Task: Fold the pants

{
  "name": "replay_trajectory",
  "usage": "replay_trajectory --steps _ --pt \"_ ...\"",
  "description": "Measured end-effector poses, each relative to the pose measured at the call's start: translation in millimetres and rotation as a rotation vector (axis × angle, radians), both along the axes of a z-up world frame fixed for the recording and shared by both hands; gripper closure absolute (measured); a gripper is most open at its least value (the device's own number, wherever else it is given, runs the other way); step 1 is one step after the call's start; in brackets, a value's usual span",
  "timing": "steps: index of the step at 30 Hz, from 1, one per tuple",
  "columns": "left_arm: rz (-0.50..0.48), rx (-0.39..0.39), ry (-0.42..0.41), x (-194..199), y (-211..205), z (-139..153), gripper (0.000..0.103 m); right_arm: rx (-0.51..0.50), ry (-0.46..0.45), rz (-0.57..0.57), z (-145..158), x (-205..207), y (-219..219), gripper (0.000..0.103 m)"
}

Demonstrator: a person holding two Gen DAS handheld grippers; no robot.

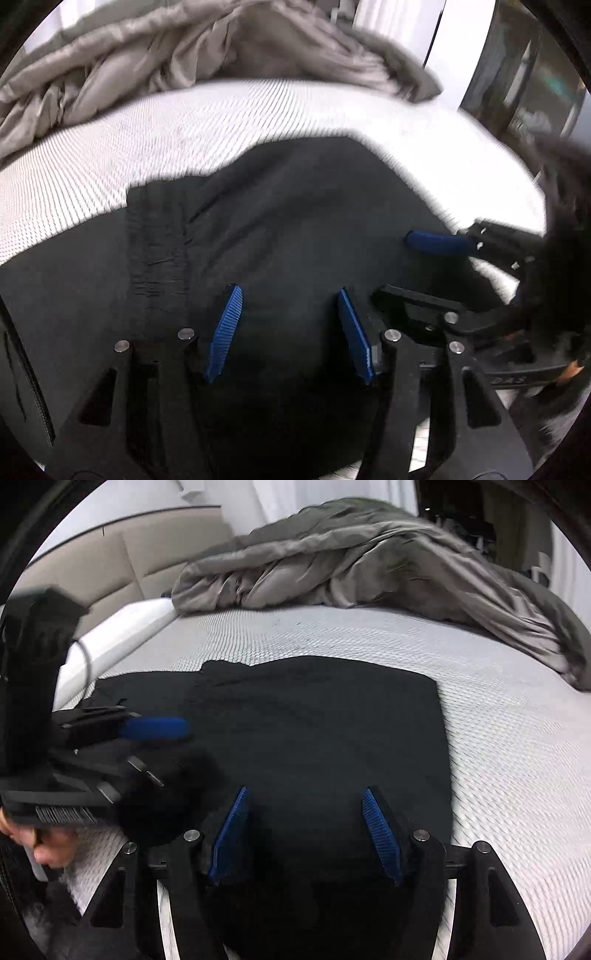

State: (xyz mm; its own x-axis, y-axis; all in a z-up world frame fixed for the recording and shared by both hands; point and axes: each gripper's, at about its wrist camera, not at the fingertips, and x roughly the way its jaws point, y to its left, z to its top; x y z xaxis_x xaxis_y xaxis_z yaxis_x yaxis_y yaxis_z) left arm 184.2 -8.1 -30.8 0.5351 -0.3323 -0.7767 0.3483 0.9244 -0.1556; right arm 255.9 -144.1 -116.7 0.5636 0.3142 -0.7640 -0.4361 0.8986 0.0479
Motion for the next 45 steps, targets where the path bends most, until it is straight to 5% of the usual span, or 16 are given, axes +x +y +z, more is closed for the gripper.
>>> replay_trajectory --steps 3,5,9,15,19,22,26,29,34,39,41,45 --pt "-0.057 -0.052 -0.008 -2 21 -4 0.052 -0.147 -0.038 0.029 -15 -3 -3 0.038" --pt "-0.054 -0.059 0.01 -7 38 -2 0.053 -0.204 -0.07 -0.053 -12 -4 -25 0.037" --pt "0.019 -0.02 0.015 -16 49 7 0.054 -0.113 -0.037 -0.135 -5 0 -58 0.037" --pt "-0.012 -0.013 -0.105 -1 25 34 0.053 0.015 -0.092 -0.08 26 8 -27 0.036" --pt "0.034 -0.039 0.032 43 25 -2 0.054 -0.032 0.001 -0.034 -3 37 9 0.036" --pt "0.012 -0.081 0.02 39 39 -3 0.063 -0.159 -0.036 -0.034 -17 43 10 0.036" --pt "0.058 -0.08 0.031 28 62 -3 0.063 -0.231 -0.063 -0.256 -14 45 -41 0.036" --pt "0.103 -0.035 0.018 16 65 13 0.063 -0.094 -0.061 -0.296 -1 43 -65 0.036" --pt "0.119 -0.102 -0.064 34 57 41 0.063 -0.027 -0.115 -0.196 19 34 -26 0.036" --pt "0.166 -0.061 0.01 81 40 9 0.063 0.0 -0.08 -0.099 9 60 30 0.036" --pt "0.193 -0.127 0.034 86 54 -4 0.064 0.019 -0.044 -0.084 -1 74 40 0.036" --pt "0.239 -0.113 0.041 80 72 -4 0.069 -0.167 -0.019 -0.135 -22 95 32 0.037"
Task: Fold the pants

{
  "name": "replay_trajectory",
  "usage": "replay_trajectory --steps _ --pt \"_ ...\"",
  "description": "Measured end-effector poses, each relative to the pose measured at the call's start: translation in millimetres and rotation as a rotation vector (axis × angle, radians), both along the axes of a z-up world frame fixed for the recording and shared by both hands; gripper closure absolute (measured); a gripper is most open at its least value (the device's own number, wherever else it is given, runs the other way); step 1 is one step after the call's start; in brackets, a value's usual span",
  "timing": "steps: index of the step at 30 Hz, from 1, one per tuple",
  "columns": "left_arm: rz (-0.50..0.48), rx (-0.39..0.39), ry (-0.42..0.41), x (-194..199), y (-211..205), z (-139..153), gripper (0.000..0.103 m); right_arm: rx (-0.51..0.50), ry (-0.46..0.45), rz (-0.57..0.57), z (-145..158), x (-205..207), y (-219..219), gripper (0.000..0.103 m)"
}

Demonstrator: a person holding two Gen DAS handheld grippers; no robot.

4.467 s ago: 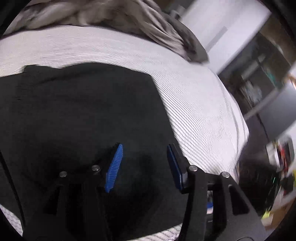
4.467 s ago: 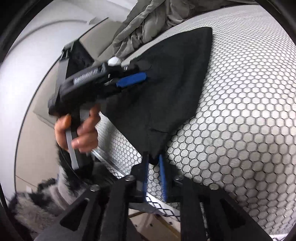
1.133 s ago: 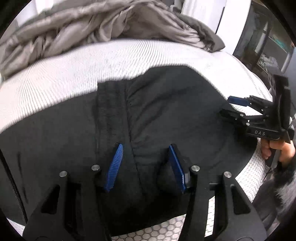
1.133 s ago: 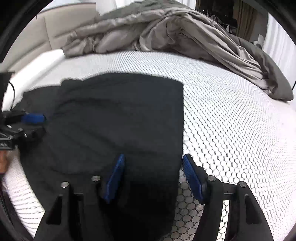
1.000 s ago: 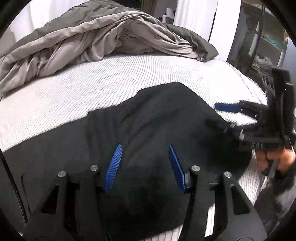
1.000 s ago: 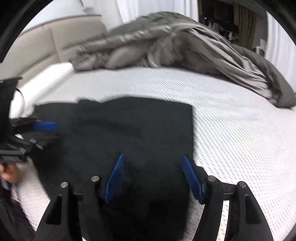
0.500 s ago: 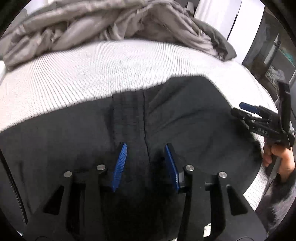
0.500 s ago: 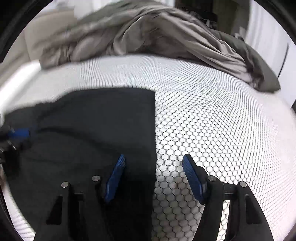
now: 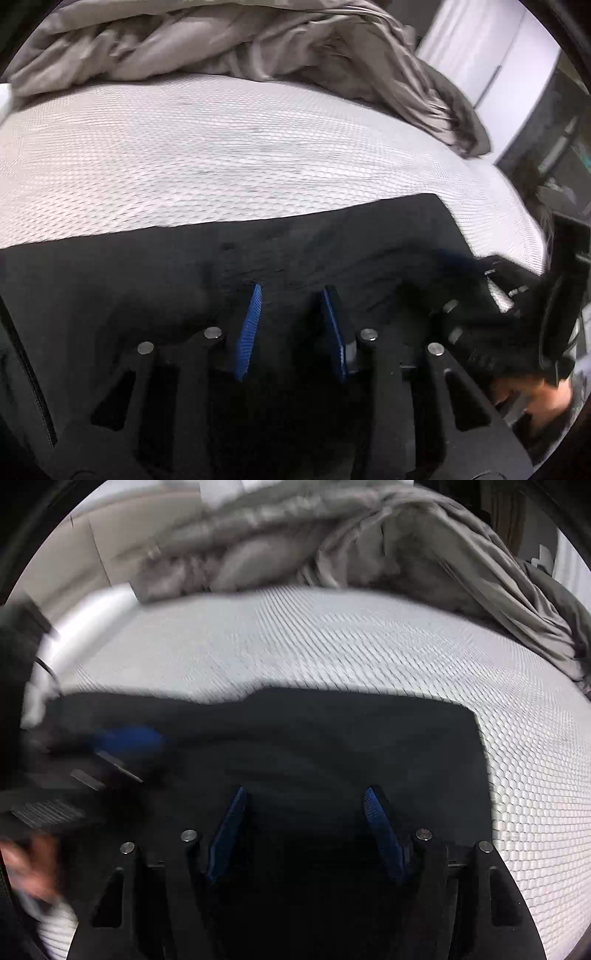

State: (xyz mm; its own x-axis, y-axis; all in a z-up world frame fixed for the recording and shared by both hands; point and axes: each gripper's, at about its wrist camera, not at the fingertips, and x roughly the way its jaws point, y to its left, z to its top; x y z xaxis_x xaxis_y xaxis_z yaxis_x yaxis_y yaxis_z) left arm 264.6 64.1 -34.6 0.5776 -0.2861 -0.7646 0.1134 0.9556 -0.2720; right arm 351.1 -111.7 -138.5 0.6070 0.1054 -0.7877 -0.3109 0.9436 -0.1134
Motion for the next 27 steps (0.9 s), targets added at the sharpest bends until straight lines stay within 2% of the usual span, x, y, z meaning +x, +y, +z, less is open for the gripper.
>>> replay_trajectory --steps 1,3,5,7,9,11,13,14,17,19,20,22,23,24,27 --pt "0.021 0.025 0.005 -2 3 -2 0.056 -0.036 -0.015 -0.039 1 2 -6 0.037" --pt "0.041 0.008 0.013 -6 9 -1 0.055 -0.086 -0.039 -0.145 4 1 -23 0.035" --pt "0.082 0.049 -0.002 -13 12 11 0.06 -0.05 -0.042 -0.177 11 1 -31 0.035" --pt "0.084 0.031 -0.085 -19 11 32 0.06 -0.001 -0.059 -0.131 20 -3 -24 0.035" --pt "0.054 -0.014 -0.116 -19 5 41 0.06 0.07 -0.08 -0.064 28 -7 -9 0.035" --pt "0.032 -0.01 -0.105 -10 -8 36 0.06 0.14 -0.065 -0.006 29 -2 10 0.035" --pt "0.028 0.016 -0.037 4 -16 17 0.06 0.171 -0.038 0.019 21 8 26 0.035" --pt "0.036 0.024 0.019 10 -16 2 0.06 0.172 -0.016 0.026 14 14 29 0.035" --pt "0.032 -0.025 0.018 15 -7 -5 0.057 0.116 0.031 0.033 2 23 30 0.036" --pt "0.038 -0.021 0.028 11 0 -4 0.056 -0.066 -0.013 -0.068 1 26 16 0.035" --pt "0.042 -0.025 0.027 4 3 -2 0.056 -0.105 -0.028 -0.135 1 26 1 0.035" --pt "0.055 -0.002 0.016 -6 6 3 0.058 -0.099 -0.033 -0.246 6 26 -28 0.034" --pt "0.078 0.053 0.002 -14 7 9 0.058 -0.077 -0.045 -0.26 11 21 -37 0.035" --pt "0.08 0.078 -0.026 -24 8 16 0.058 -0.058 -0.061 -0.253 17 14 -41 0.037" --pt "0.009 0.004 -0.093 -54 3 36 0.058 0.038 -0.107 -0.122 39 -22 -32 0.037"
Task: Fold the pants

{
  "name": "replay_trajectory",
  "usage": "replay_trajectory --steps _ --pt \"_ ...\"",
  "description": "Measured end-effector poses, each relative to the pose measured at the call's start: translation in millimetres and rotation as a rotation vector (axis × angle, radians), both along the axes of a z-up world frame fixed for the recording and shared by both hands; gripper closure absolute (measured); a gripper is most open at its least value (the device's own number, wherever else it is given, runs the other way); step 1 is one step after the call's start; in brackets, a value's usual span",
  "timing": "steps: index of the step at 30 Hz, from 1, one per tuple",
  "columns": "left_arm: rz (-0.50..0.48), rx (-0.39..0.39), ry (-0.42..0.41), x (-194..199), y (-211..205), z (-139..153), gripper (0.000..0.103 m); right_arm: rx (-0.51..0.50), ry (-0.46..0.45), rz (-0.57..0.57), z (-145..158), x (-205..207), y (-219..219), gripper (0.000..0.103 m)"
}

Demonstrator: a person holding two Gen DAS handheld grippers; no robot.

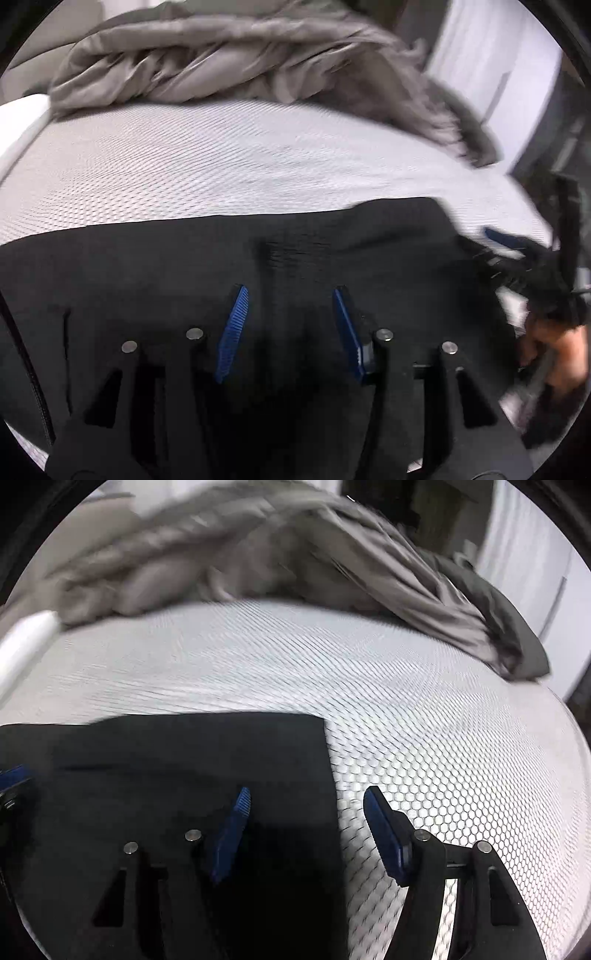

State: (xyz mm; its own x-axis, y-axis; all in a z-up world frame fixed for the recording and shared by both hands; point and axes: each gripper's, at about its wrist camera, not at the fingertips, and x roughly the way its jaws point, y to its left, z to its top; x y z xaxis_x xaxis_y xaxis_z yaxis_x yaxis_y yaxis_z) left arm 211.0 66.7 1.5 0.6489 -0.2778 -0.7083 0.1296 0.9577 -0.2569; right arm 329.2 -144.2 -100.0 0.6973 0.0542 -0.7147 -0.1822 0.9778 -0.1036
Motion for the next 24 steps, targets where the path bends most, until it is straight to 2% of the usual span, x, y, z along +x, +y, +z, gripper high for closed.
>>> replay_trajectory --steps 2,4,5,6,8,10,12,13,15,18,20,21,24 --pt "-0.082 -0.007 -0.023 -13 -17 2 0.058 0.05 0.033 0.149 0 -22 20 0.037" --pt "-0.17 0.038 0.028 -13 -41 -13 0.058 0.082 0.097 0.245 -15 -30 42 0.036" --pt "-0.183 0.064 0.054 -10 -48 -21 0.058 0.074 0.134 0.271 -25 -31 47 0.036" --pt "-0.192 0.085 0.066 -10 -51 -28 0.057 0.011 0.146 0.275 -36 -33 50 0.037" --pt "-0.219 0.102 0.053 -15 -50 -28 0.056 -0.081 0.105 0.247 -44 -40 39 0.036" --pt "-0.198 0.123 0.055 -24 -43 -23 0.057 -0.075 0.096 0.178 -39 -46 8 0.035" --pt "-0.136 0.178 0.048 -34 -38 -17 0.057 -0.07 0.082 0.102 -35 -55 -28 0.034" --pt "-0.127 0.179 0.039 -42 -38 -13 0.057 -0.035 0.074 0.075 -32 -62 -46 0.034" --pt "-0.178 0.13 -0.001 -55 -48 -4 0.057 0.043 0.067 0.073 -27 -69 -62 0.035" --pt "-0.264 0.088 0.01 -57 -76 -7 0.057 0.122 0.025 0.165 -15 -86 -50 0.035" --pt "-0.294 0.12 0.052 -53 -94 -17 0.056 0.184 0.053 0.282 -18 -91 -30 0.035" --pt "-0.292 0.163 0.053 -51 -100 -21 0.056 0.168 0.094 0.309 -25 -89 -21 0.034" --pt "-0.321 0.166 0.063 -50 -100 -23 0.056 0.003 0.12 0.291 -42 -85 -18 0.037"
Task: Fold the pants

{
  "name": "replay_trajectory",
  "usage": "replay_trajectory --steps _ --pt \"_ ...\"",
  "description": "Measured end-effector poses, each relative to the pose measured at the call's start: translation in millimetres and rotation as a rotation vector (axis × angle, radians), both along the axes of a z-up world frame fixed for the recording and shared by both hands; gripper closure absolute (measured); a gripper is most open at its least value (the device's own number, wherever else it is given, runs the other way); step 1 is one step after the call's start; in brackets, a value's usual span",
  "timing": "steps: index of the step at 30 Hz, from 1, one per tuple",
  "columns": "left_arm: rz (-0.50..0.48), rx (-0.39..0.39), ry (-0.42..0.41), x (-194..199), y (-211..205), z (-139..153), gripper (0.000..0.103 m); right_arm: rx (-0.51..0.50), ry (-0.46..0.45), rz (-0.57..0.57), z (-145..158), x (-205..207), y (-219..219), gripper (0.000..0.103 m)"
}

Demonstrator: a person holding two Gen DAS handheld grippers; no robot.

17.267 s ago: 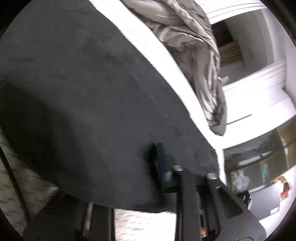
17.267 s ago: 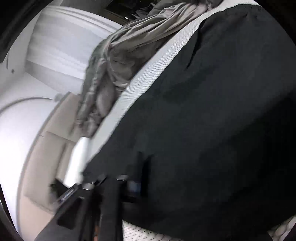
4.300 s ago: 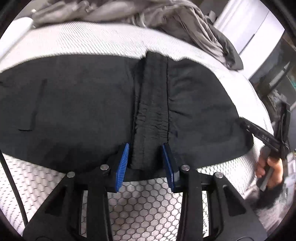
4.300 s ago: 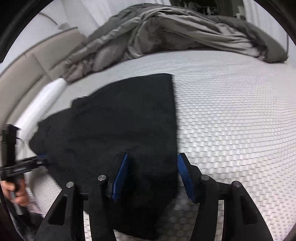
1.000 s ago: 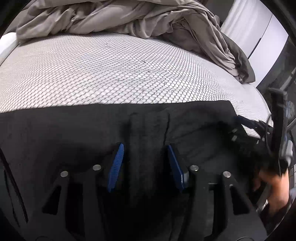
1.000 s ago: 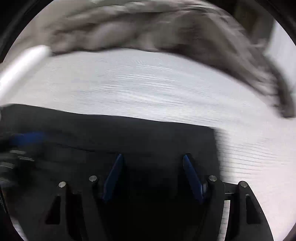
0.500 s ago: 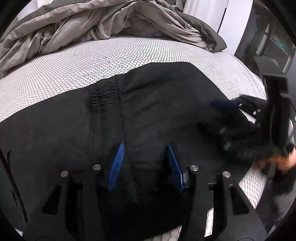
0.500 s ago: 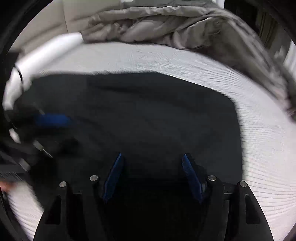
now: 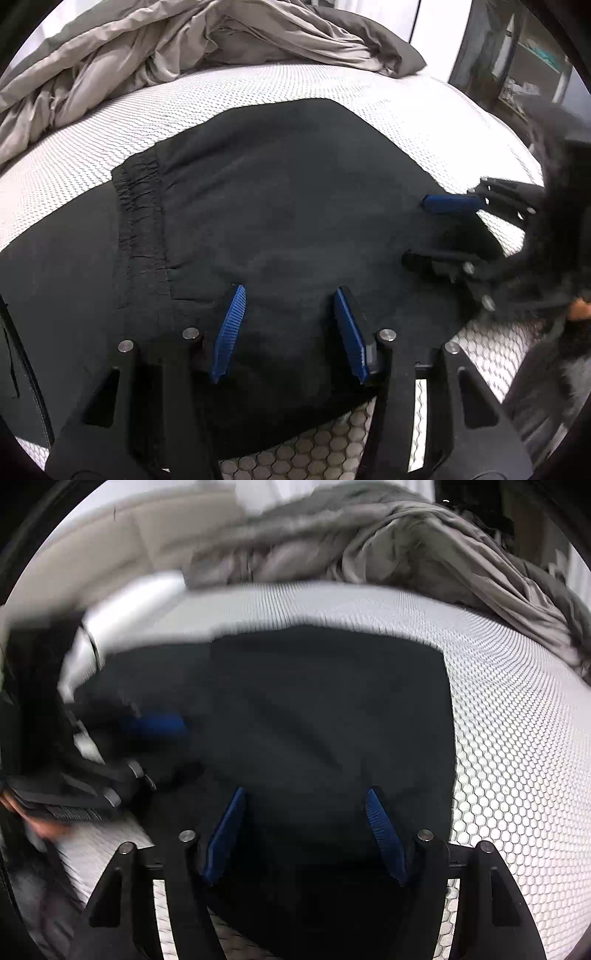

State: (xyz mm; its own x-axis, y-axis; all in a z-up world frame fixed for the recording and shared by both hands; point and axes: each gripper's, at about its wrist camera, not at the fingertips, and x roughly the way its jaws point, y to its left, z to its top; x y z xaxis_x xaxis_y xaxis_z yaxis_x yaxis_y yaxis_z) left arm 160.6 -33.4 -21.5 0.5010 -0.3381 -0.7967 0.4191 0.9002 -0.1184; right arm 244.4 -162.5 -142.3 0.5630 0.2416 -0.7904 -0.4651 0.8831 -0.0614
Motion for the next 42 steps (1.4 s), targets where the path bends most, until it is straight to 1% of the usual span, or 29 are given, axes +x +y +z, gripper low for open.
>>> replay_trajectory --steps 1,3,4,5,7,10,11,12,13,14,16,18,19,21,22,23,24,25,27,29,30,32,34,35,36,37,39,40,42 --pt "-0.004 0.0 -0.001 -3 3 1 0.056 -0.015 0.006 -0.017 -1 1 -9 0.037" --pt "-0.016 0.008 -0.001 -8 8 1 0.056 0.011 0.038 -0.077 3 3 -39 0.035" --pt "-0.024 0.014 -0.002 -9 8 -1 0.054 0.019 0.051 -0.121 5 4 -53 0.031" --pt "-0.028 0.016 0.001 -12 12 -1 0.054 0.068 0.07 -0.147 7 2 -67 0.03" --pt "-0.009 -0.008 0.01 -13 20 0 0.054 0.212 0.113 -0.169 11 3 -89 0.03" --pt "0.074 -0.102 0.006 -11 43 13 0.054 0.461 0.179 -0.194 9 15 -111 0.032" --pt "0.115 -0.138 -0.003 -12 55 20 0.054 0.519 0.197 -0.194 5 17 -113 0.033" --pt "0.16 -0.166 -0.014 -11 67 26 0.054 0.592 0.221 -0.193 -3 23 -114 0.038" --pt "0.221 -0.195 -0.034 -13 82 32 0.052 0.633 0.253 -0.209 -11 34 -113 0.048" --pt "0.288 -0.212 -0.056 -18 98 36 0.05 0.642 0.28 -0.231 -17 29 -107 0.055" --pt "0.45 -0.223 -0.081 -37 132 39 0.049 0.648 0.302 -0.258 -22 47 -106 0.085" --pt "0.573 -0.258 -0.077 -56 165 36 0.049 0.66 0.274 -0.238 -11 43 -100 0.095" --pt "0.637 -0.284 -0.075 -69 183 33 0.049 0.66 0.224 -0.201 5 36 -98 0.095" --pt "0.75 -0.299 -0.076 -88 212 25 0.049 0.634 0.19 -0.164 22 32 -91 0.095" --pt "0.826 -0.281 -0.073 -98 227 20 0.049 0.607 0.193 -0.17 20 35 -89 0.095" --pt "0.905 -0.251 -0.066 -109 242 14 0.049 0.538 0.208 -0.2 12 35 -88 0.091" --pt "0.968 -0.226 -0.056 -117 256 8 0.049 0.411 0.232 -0.243 0 39 -83 0.075" --pt "1.002 -0.224 -0.046 -120 267 3 0.049 0.362 0.224 -0.251 -7 39 -80 0.067" --pt "1.051 -0.282 -0.019 -131 290 -10 0.049 0.386 0.193 -0.242 3 35 -81 0.061" --pt "1.093 -0.367 0.007 -137 313 -23 0.049 0.397 0.176 -0.234 12 28 -82 0.041" --pt "1.092 -0.413 0.009 -136 323 -27 0.049 0.403 0.155 -0.234 16 24 -83 0.029" --pt "1.101 -0.492 0.009 -125 343 -34 0.049 0.387 0.152 -0.248 16 19 -84 0.027" --pt "1.127 -0.516 0.017 -109 358 -40 0.049 0.383 0.161 -0.244 13 16 -86 0.027" --pt "1.133 -0.515 0.014 -99 362 -40 0.052 0.381 0.158 -0.239 10 8 -95 0.027" --pt "1.161 -0.494 0.009 -92 368 -40 0.06 0.377 0.153 -0.234 9 6 -95 0.027" --pt "1.185 -0.472 0.014 -85 375 -41 0.079 0.37 0.148 -0.228 9 5 -92 0.027" --pt "1.198 -0.466 0.001 -78 379 -38 0.088 0.362 0.141 -0.218 4 13 -90 0.027" --pt "1.184 -0.445 -0.028 -77 373 -30 0.095 0.361 0.14 -0.217 3 9 -93 0.027" --pt "1.155 -0.354 -0.095 -79 362 -12 0.099 0.365 0.14 -0.217 1 9 -96 0.027"
